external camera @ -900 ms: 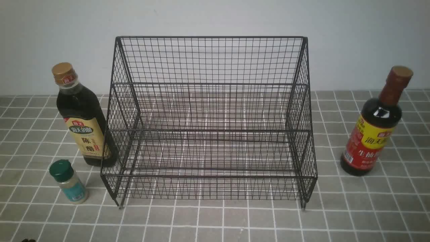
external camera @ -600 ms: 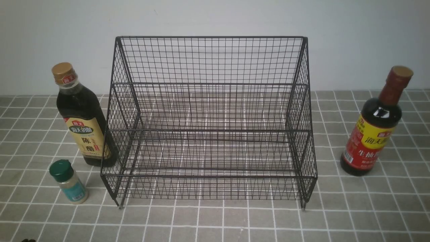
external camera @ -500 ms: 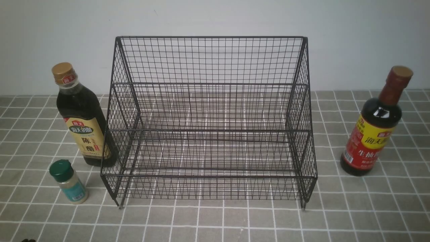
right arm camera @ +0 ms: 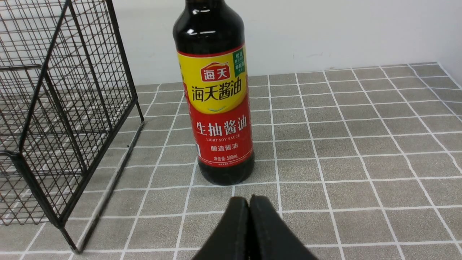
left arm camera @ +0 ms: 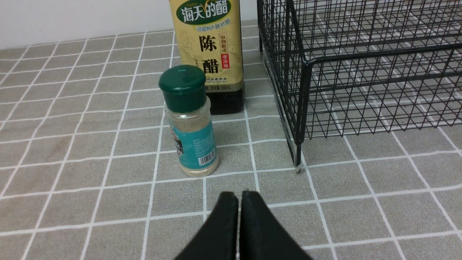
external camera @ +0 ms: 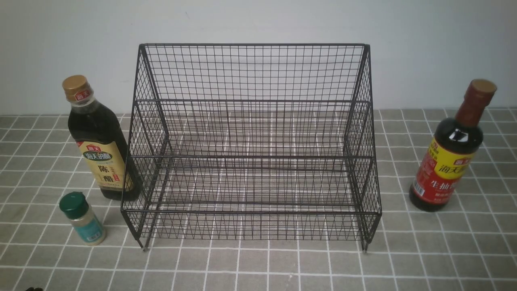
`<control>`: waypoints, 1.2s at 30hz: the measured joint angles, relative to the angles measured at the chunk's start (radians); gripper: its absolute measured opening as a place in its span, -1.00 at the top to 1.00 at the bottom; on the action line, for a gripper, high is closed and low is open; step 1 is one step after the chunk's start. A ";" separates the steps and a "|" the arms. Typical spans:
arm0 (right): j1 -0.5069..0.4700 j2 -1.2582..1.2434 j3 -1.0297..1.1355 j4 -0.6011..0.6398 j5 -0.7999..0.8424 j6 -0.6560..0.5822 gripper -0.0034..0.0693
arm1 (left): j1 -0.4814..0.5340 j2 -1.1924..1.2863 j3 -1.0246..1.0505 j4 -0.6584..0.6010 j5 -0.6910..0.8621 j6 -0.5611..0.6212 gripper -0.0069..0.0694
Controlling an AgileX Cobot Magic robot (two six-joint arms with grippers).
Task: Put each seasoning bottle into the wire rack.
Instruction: Use the right arm to grab the condiment bottle closest to it
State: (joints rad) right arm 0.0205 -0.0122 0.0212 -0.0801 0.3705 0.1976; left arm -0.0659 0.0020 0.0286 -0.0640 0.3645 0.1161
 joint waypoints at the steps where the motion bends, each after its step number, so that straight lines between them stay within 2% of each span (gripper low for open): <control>1: 0.000 0.000 0.000 0.002 -0.001 0.000 0.94 | 0.000 0.000 0.000 0.000 0.000 0.000 0.84; 3: 0.000 0.000 0.001 0.018 -0.018 0.004 0.94 | 0.000 0.000 0.000 0.000 0.000 0.000 0.84; 10: 0.000 0.000 0.006 0.343 -0.337 0.100 0.94 | 0.000 0.000 0.000 0.000 0.000 0.000 0.84; 17: 0.000 0.000 0.006 0.409 -0.413 0.098 0.94 | 0.000 0.000 0.000 0.000 0.000 0.000 0.84; 22: 0.000 0.001 -0.017 0.469 -0.611 0.205 0.94 | 0.000 0.000 0.000 0.000 0.000 0.000 0.84; 25: 0.000 0.042 -0.149 0.368 -0.561 0.198 0.94 | 0.000 0.000 0.000 0.000 0.000 0.000 0.84; 27: 0.000 0.125 -0.303 0.232 -0.435 0.186 0.94 | 0.000 0.000 0.000 0.000 0.000 0.000 0.84; 28: 0.000 0.136 -0.334 0.205 -0.420 0.186 0.94 | 0.000 0.000 0.000 0.000 0.000 0.000 0.84; 30: 0.000 0.308 -0.536 0.037 -0.199 0.180 0.94 | 0.000 0.000 0.000 0.000 0.000 0.000 0.84; 32: 0.000 0.414 -0.630 -0.026 -0.114 0.179 0.92 | 0.000 0.000 0.000 0.000 0.000 0.000 0.84; 36: 0.000 0.622 -0.786 -0.064 0.006 0.148 0.85 | 0.000 0.000 0.000 0.000 0.000 0.000 0.84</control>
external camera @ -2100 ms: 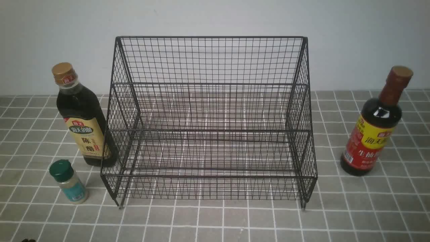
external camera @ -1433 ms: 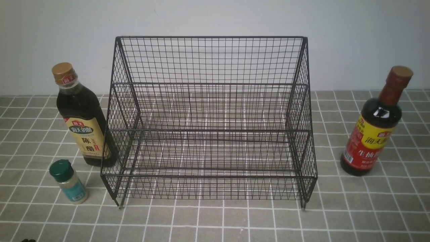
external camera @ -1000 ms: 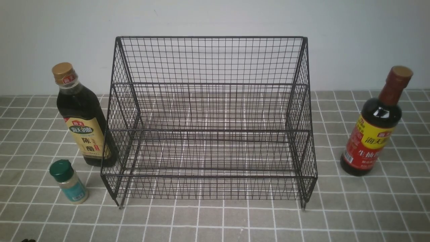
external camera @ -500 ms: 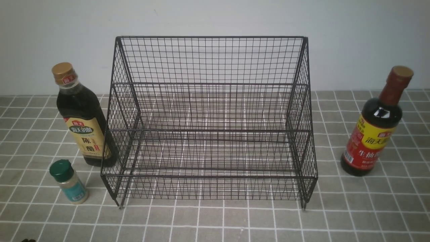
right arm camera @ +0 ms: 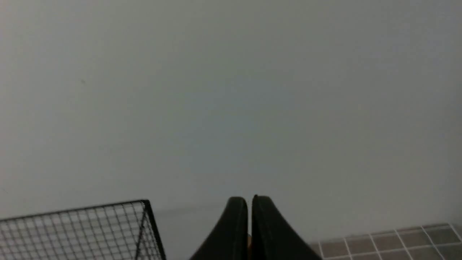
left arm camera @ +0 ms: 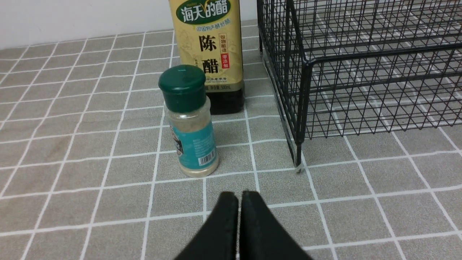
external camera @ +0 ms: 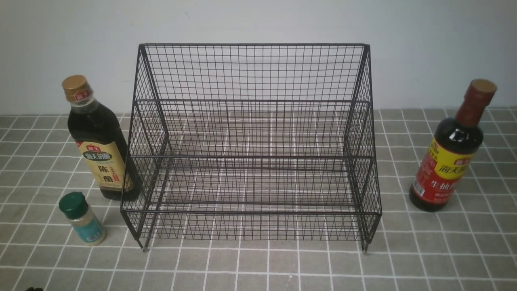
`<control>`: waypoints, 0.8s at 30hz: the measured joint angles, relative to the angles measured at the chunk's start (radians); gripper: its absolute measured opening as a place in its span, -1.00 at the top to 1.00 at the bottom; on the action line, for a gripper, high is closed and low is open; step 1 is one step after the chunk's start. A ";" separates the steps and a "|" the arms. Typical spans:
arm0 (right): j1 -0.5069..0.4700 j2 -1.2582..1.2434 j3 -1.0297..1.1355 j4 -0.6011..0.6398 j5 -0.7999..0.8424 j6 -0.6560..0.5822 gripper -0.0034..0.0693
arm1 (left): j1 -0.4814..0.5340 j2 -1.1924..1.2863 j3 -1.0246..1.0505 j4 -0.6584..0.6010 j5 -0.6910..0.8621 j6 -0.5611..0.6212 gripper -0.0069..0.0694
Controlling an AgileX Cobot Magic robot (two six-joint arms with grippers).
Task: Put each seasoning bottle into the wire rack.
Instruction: Use the right arm to grab the condiment bottle closest to it
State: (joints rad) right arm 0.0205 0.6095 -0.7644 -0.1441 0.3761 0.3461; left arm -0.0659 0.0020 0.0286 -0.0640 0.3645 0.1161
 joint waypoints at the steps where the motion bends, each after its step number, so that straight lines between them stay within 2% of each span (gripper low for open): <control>1: 0.000 0.085 -0.049 0.006 0.019 -0.034 0.79 | 0.000 0.000 0.000 0.000 0.000 0.000 0.84; 2: 0.000 0.095 -0.062 0.010 0.019 -0.038 0.77 | 0.000 0.000 0.000 0.000 0.000 0.000 0.84; 8: 0.000 0.358 -0.200 0.116 0.026 -0.184 0.32 | 0.000 0.000 0.000 0.000 0.000 0.000 0.84; 13: 0.000 0.510 -0.213 0.201 0.013 -0.283 -0.27 | 0.000 0.000 0.000 0.000 0.000 0.000 0.84; 16: 0.000 0.574 -0.215 0.237 0.006 -0.325 -0.50 | 0.000 0.000 0.000 0.000 0.000 0.000 0.84; 19: 0.000 0.643 -0.215 0.262 -0.009 -0.360 -0.63 | 0.000 0.000 0.000 0.000 0.000 0.000 0.84; 24: 0.019 0.722 -0.215 0.303 -0.028 -0.398 -0.67 | 0.000 0.000 0.000 0.000 0.000 0.000 0.84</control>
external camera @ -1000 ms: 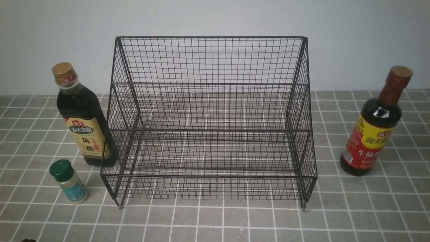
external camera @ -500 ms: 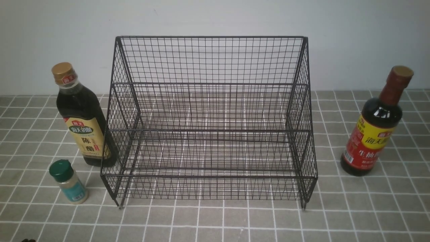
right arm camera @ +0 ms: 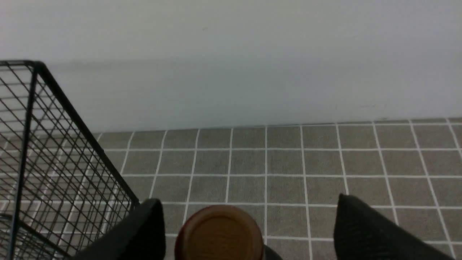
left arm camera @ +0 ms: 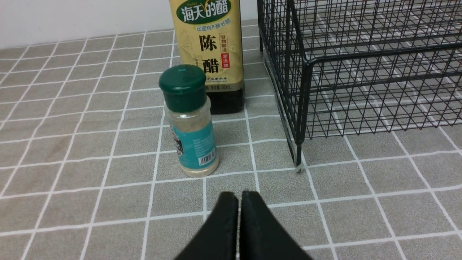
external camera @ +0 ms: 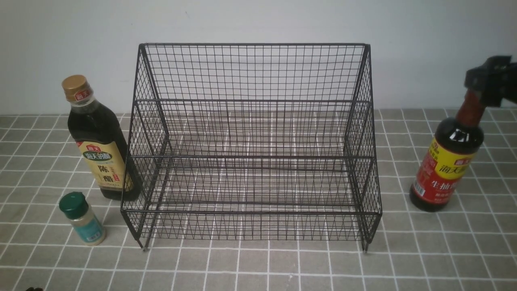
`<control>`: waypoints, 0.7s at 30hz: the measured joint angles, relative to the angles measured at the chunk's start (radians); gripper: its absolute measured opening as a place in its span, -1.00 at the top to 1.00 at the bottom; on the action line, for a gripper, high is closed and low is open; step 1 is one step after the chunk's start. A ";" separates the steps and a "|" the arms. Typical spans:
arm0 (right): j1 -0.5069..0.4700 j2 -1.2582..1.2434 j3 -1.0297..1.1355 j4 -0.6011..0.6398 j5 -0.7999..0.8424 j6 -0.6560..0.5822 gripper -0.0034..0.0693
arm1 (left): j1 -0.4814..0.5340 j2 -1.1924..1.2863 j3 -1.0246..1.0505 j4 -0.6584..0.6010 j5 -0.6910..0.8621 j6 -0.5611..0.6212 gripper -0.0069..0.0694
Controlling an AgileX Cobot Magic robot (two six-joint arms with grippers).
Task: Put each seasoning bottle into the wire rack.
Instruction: Use the right arm to grab the condiment bottle closest to it
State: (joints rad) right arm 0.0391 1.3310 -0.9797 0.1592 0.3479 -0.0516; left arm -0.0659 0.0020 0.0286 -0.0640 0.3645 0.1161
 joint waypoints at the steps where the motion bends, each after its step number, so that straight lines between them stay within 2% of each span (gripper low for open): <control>1: 0.010 0.010 0.000 0.002 -0.009 -0.008 -0.67 | 0.000 0.000 0.000 0.000 0.000 0.000 0.84; 11: 0.043 0.108 0.000 0.003 -0.059 -0.032 -0.67 | 0.000 0.000 0.000 0.000 0.000 0.000 0.84; 14: 0.043 0.130 0.000 0.003 -0.057 -0.031 -0.57 | 0.000 0.000 0.000 0.000 0.000 0.000 0.84; 15: 0.043 0.134 0.000 0.001 -0.054 -0.031 -0.46 | 0.000 0.000 0.000 0.000 0.000 0.000 0.84; 17: 0.042 0.138 0.000 -0.019 -0.048 -0.031 0.06 | 0.000 0.000 0.000 0.000 0.000 0.000 0.84; 18: 0.042 0.138 0.000 -0.037 -0.048 -0.042 0.19 | 0.000 0.000 0.000 0.000 0.000 0.000 0.84; 21: 0.041 0.122 0.000 -0.056 -0.032 -0.044 0.17 | 0.000 0.000 0.000 0.000 0.000 0.000 0.84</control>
State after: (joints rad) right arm 0.0801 1.4535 -0.9797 0.1034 0.3158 -0.0953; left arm -0.0659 0.0020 0.0286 -0.0640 0.3645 0.1161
